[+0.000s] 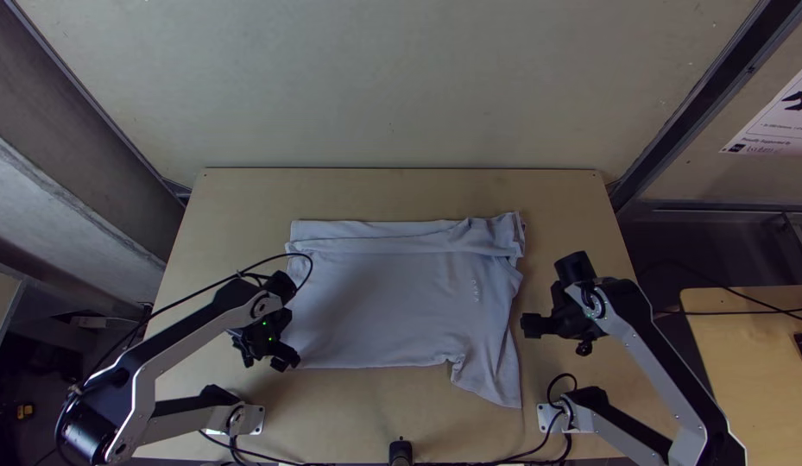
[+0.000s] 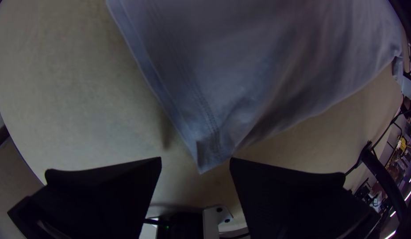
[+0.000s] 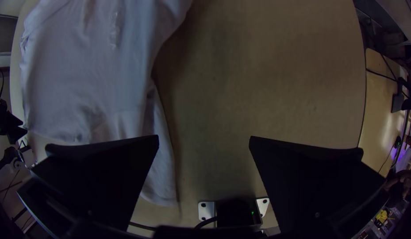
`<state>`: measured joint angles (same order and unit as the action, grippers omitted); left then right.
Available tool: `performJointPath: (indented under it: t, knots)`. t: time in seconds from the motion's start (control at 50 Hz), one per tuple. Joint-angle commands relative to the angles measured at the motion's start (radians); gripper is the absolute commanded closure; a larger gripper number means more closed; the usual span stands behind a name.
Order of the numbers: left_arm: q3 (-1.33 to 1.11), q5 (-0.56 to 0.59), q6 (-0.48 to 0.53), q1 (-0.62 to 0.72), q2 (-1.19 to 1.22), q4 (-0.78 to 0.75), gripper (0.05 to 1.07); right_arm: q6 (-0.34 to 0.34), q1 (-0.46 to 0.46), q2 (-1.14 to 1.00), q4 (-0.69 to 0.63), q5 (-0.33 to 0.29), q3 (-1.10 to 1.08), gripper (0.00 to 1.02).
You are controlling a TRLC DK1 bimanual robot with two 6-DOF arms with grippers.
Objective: Fold the t-shirt
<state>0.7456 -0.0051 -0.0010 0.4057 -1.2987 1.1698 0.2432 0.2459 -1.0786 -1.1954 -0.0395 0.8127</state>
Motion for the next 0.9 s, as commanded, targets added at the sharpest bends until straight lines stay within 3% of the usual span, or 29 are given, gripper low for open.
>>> performJointPath:
  t: [0.0, 0.1, 0.14, 0.2, 0.22, 0.52, 0.88]
  knots:
    - [-0.022, -0.006, -0.053, 0.039, -0.071, 0.030, 0.33, 0.015, 0.021, 0.005, -0.018, -0.010, -0.047, 0.10]
    - [-0.012, 0.010, -0.077, 0.088, -0.114, 0.021, 0.38, 0.016, 0.023, 0.011, -0.018, -0.020, -0.076, 0.10]
    - [-0.006, 0.013, -0.082, 0.099, -0.122, 0.001, 0.56, 0.016, 0.023, 0.011, -0.018, -0.023, -0.084, 0.10]
    - [0.000, 0.022, -0.091, 0.104, -0.122, -0.041, 1.03, 0.016, 0.024, 0.011, -0.018, -0.028, -0.092, 0.12]
    - [0.001, 0.022, -0.093, 0.104, -0.117, -0.053, 1.05, 0.015, 0.027, 0.009, -0.016, -0.028, -0.095, 0.13]
    - [0.021, 0.030, -0.108, 0.099, -0.100, -0.079, 1.05, 0.021, 0.128, -0.055, -0.016, -0.037, -0.116, 0.14]
    - [0.086, 0.030, -0.119, 0.091, -0.063, -0.029, 1.05, 0.021, 0.153, -0.119, -0.006, -0.071, -0.106, 0.15]
